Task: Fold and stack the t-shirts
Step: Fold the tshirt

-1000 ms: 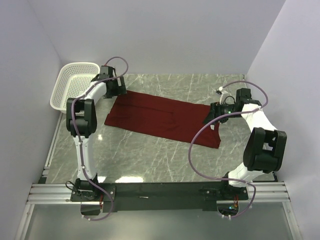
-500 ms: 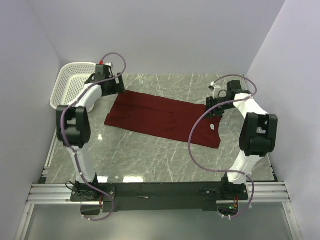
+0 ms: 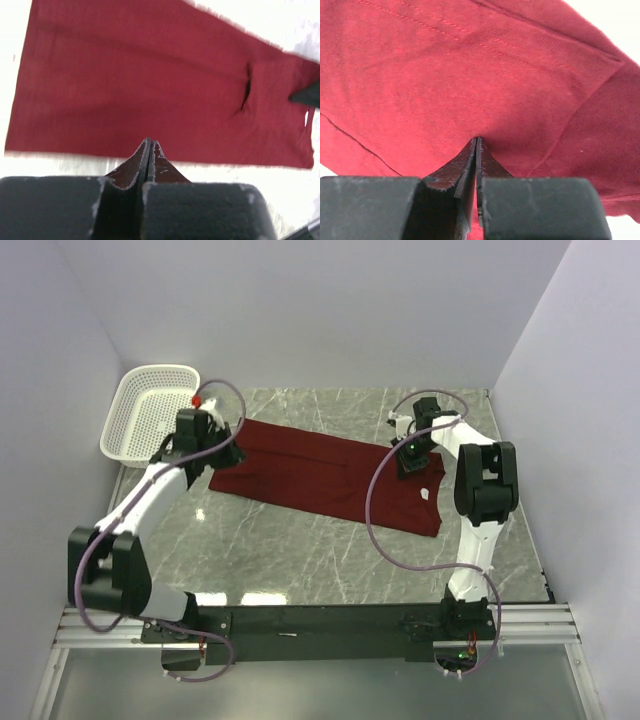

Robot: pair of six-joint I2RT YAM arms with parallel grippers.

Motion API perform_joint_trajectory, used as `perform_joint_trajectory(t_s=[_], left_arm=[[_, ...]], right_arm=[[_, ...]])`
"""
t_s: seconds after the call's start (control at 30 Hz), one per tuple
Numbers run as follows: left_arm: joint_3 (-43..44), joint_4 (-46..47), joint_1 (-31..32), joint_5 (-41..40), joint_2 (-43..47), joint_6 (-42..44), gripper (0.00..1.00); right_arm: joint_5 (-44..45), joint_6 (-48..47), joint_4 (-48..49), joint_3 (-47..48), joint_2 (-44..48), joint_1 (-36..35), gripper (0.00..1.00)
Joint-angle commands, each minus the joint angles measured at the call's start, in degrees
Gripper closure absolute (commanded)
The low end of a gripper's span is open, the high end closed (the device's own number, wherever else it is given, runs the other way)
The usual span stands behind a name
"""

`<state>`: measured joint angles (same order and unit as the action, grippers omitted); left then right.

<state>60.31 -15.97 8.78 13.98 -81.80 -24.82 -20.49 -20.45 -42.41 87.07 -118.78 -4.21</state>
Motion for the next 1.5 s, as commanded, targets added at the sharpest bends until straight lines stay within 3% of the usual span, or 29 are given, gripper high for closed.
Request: perform_joint_trajectory(t_s=[0.0,0.13,0.43,0.63,0.73,0.83,0.9,1.07,1.17,1.47], left_arm=[[-3.69,0.59,-0.34,0.7,8.75,-0.67,0.99],[-8.19,-1.52,-0.34,0.87,16.91,-1.55,0.98],[-16.98,-3.63,-0.34,1.05,29.05,-5.06,0.84],[-19.44,-2.93,-0.34,2.45,32.05,-8.05,0.83],[-19.89,-2.23,-0.16,3.34,30.13,-8.32,0.84],[-20.5,-1.0,-0.16,3.69,28.2,-8.67,0.85],[-20.85,-0.38,0.01,3.25,27.22,-8.67,0.87],[-21.29,1.37,1.42,-1.48,19.77,-8.93,0.92],[-17.44,1.46,3.44,-6.84,11.42,-9.46,0.99],[-7.86,6.82,6.34,-13.8,-8.8,-10.16,1.0]], right_arm=[[6.33,-0.21,-3.11,5.46,-2.06,-0.54,0.92],[10.37,-1.08,-5.83,11.44,-7.24,-1.33,0.94],[18.2,-2.84,-11.64,29.2,-17.96,-4.84,0.96],[23.21,-2.06,-15.85,49.31,-27.71,-9.58,0.97],[27.23,-1.35,-12.89,52.86,-29.05,-12.48,0.97],[28.75,0.57,-7.69,49.79,-26.0,-13.63,0.94],[27.61,1.63,-2.78,42.87,-21.87,-13.46,0.9],[21.39,2.61,10.32,21.59,-0.86,-13.55,0.75],[11.3,2.78,12.08,10.27,8.28,-13.55,0.72],[-1.04,2.69,13.5,-9.87,29.82,-13.46,0.67]])
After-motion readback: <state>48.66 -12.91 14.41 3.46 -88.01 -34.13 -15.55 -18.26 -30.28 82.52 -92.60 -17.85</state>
